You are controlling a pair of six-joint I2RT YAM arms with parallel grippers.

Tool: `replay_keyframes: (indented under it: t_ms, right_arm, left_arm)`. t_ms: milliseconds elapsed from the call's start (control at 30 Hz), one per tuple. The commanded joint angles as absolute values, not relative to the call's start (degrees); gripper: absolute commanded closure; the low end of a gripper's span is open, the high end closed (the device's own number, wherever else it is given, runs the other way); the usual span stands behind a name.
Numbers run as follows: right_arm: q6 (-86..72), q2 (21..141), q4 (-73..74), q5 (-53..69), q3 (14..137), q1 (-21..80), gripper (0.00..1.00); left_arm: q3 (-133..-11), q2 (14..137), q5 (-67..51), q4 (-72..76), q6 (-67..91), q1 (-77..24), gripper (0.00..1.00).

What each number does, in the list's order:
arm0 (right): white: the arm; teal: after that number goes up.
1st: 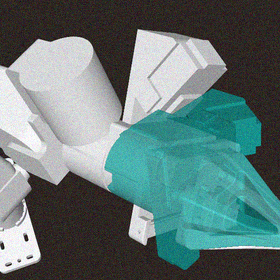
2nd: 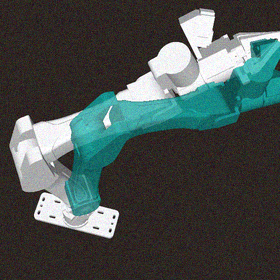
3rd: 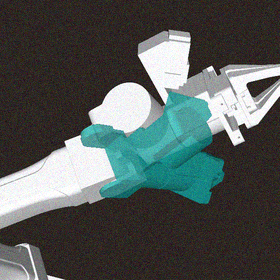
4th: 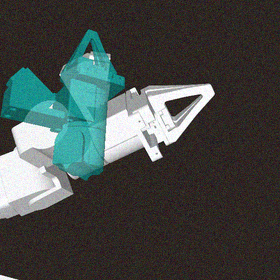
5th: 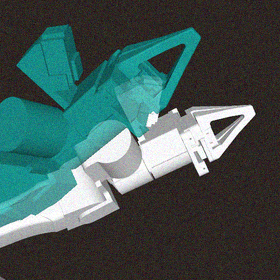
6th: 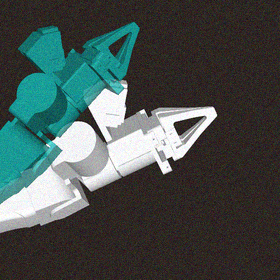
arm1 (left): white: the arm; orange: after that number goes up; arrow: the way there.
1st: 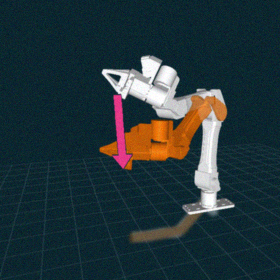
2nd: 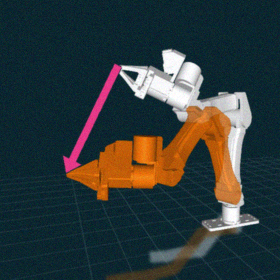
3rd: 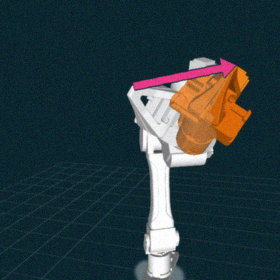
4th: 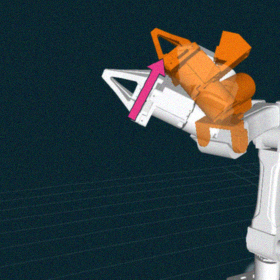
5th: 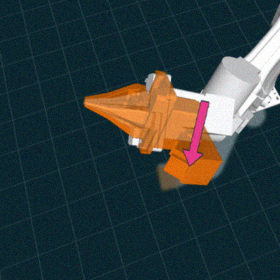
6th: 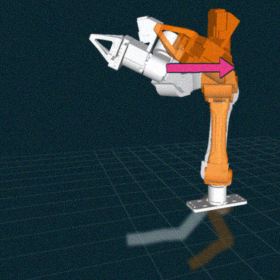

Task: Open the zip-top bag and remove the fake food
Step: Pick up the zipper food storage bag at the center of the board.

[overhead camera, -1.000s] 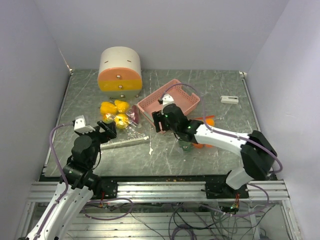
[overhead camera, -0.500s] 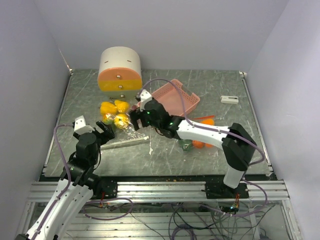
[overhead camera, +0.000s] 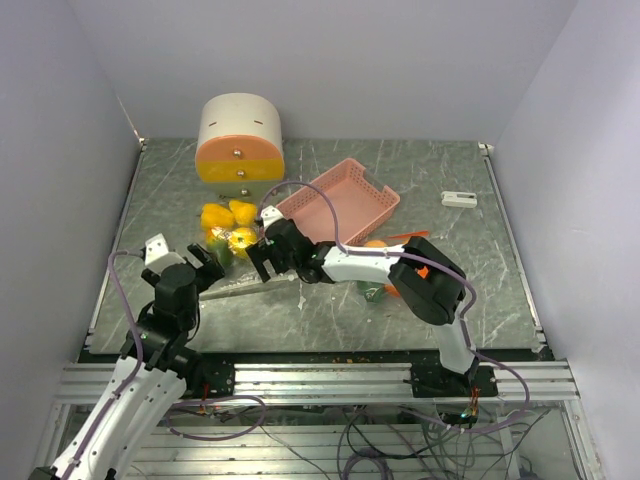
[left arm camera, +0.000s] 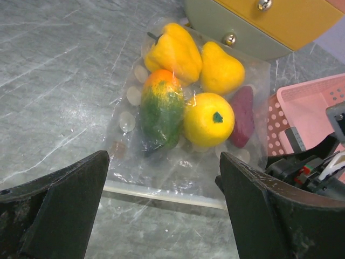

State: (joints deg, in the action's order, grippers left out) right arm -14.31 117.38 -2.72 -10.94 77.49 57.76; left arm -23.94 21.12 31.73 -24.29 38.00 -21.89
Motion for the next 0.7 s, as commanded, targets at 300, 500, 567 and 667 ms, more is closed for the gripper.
replay_keyframes:
  t_ms: [300,500,567,667]
  right_arm:
    - [-14.8,116.1,-3.3,-9.9,77.2,58.0,0.88]
    - [-12.4,110.1,-2.5,-10.4,79.2,58.4,1.0]
    - [-9.5,110.2,-0.5,-10.6,83.1,58.4,1.0]
    - [-6.3,111.7,5.4,-14.4,93.0,58.4,1.0]
  left_arm:
    - [-25.8,24.5,31.3,-23.4,37.5,-21.5,0.05]
    - [-25.7,22.3,31.9,-24.4,38.0,-21.5,0.05]
    - [-25.5,21.4,32.0,-24.5,38.3,-21.5,0.05]
    - [-25.2,19.9,31.4,-24.5,38.5,-21.5,0.05]
